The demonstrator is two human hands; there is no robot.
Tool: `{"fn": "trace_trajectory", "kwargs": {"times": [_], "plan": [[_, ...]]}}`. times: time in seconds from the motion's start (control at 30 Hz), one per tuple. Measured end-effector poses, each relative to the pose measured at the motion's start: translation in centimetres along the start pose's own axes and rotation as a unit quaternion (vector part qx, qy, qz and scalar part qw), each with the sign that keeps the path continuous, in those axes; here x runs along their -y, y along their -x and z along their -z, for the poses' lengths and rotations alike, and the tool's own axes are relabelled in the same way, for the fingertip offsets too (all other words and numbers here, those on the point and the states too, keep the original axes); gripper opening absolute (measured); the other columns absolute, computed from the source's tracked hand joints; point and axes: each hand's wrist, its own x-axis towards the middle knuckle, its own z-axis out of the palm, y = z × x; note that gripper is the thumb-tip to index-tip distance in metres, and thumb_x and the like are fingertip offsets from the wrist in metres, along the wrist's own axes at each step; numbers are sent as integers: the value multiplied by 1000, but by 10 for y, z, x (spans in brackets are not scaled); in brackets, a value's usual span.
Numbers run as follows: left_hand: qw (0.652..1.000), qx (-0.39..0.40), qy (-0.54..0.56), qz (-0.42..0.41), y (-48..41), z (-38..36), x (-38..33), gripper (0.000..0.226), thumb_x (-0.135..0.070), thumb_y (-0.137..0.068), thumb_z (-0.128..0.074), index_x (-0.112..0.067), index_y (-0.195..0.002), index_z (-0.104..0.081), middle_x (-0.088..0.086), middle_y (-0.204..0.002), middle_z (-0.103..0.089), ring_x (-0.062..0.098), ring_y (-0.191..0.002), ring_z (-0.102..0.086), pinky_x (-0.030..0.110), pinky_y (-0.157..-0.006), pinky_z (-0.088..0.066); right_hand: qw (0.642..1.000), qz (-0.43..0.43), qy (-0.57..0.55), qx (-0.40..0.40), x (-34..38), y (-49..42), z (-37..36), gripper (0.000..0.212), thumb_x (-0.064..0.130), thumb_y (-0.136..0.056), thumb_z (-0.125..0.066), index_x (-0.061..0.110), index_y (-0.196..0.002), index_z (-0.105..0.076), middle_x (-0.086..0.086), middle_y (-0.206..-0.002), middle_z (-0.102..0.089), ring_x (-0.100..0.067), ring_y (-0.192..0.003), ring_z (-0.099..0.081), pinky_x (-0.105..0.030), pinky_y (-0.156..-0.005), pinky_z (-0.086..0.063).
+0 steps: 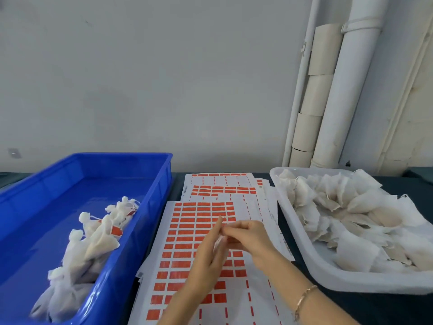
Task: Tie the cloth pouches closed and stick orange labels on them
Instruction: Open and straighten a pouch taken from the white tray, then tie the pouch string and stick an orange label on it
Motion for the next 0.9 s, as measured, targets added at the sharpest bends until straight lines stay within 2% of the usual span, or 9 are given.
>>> {"fn": "trace_trajectory", "kwargs": {"times": [0.07, 0.17, 0.23, 0.33, 0.43, 0.53, 0.77, 0.83, 0.9], "plan": [[999, -22, 42, 26, 2, 2, 4, 38, -30, -91, -44, -44, -127, -40, -33, -124, -52, -13, -118, -48, 7, -86, -44, 1000, 6, -5, 0, -15, -1, -7, 9, 20, -82, -75, 15, -88, -76, -2, -84, -75, -15, -78, -72, -28, -75, -60], [994, -64, 46, 70, 4, 5, 7, 30, -39, -91, -40, -44, -119, -51, -36, -103, -63, -11, -106, -57, 6, -74, -47, 999, 43, -9, -8, -33, 1, -9, 8, 26, -84, -72, 21, -90, -75, 6, -80, -75, -12, -75, -72, -23, -68, -59], [988, -107, 37, 106, 6, 7, 10, 23, -40, -95, -39, -42, -107, -58, -32, -97, -65, -3, -99, -62, 6, -66, -48, 997, 81, -6, -12, -41, 2, -7, 8, 27, -85, -70, 25, -92, -73, 9, -79, -75, -11, -75, -72, -21, -68, -58], [973, -155, 36, 165, 7, 10, 13, 17, -41, -96, -40, -37, -97, -57, -26, -94, -60, 4, -88, -61, 4, -55, -45, 992, 122, 7, -5, -52, 5, -4, 10, 26, -83, -72, 31, -92, -71, 17, -83, -74, -6, -80, -71, -14, -67, -55], [972, -159, 40, 171, 9, 12, 16, 8, -38, -93, -53, -35, -96, -58, -22, -96, -60, 5, -88, -60, 4, -56, -45, 987, 158, 24, -16, -62, 5, -6, 13, 24, -82, -73, 34, -90, -71, 25, -87, -72, -1, -86, -69, -11, -68, -52], [978, -137, 46, 151, 10, 11, 22, 9, -33, -85, -67, -28, -92, -67, -13, -87, -68, 12, -87, -64, 14, -63, -51, 981, 183, 38, -43, -71, 2, -7, 12, 22, -83, -72, 33, -88, -71, 25, -87, -71, -1, -88, -67, -10, -69, -52], [979, -142, 2, 144, 10, 7, 29, 3, -35, -85, -68, -32, -86, -67, -16, -85, -68, 12, -88, -64, 19, -71, -54, 960, 258, 86, -64, -79, 3, -10, 14, 22, -83, -70, 34, -88, -67, 27, -92, -66, 2, -94, -62, -8, -69, -50], [979, -145, 3, 143, 9, 8, 30, 4, -34, -86, -67, -30, -86, -66, -14, -83, -68, 12, -86, -65, 18, -67, -54, 961, 255, 80, -67, -79, 4, -11, 13, 22, -83, -70, 34, -88, -66, 22, -87, -68, 3, -93, -61, -7, -68, -50], [982, -132, 21, 134, 10, 9, 29, 5, -27, -87, -67, -28, -83, -66, -18, -76, -68, 4, -80, -65, 12, -59, -50, 964, 247, 74, -66, -79, 4, -12, 14, 22, -84, -70, 35, -89, -65, 21, -89, -68, 4, -92, -62, -7, -68, -50]]}}
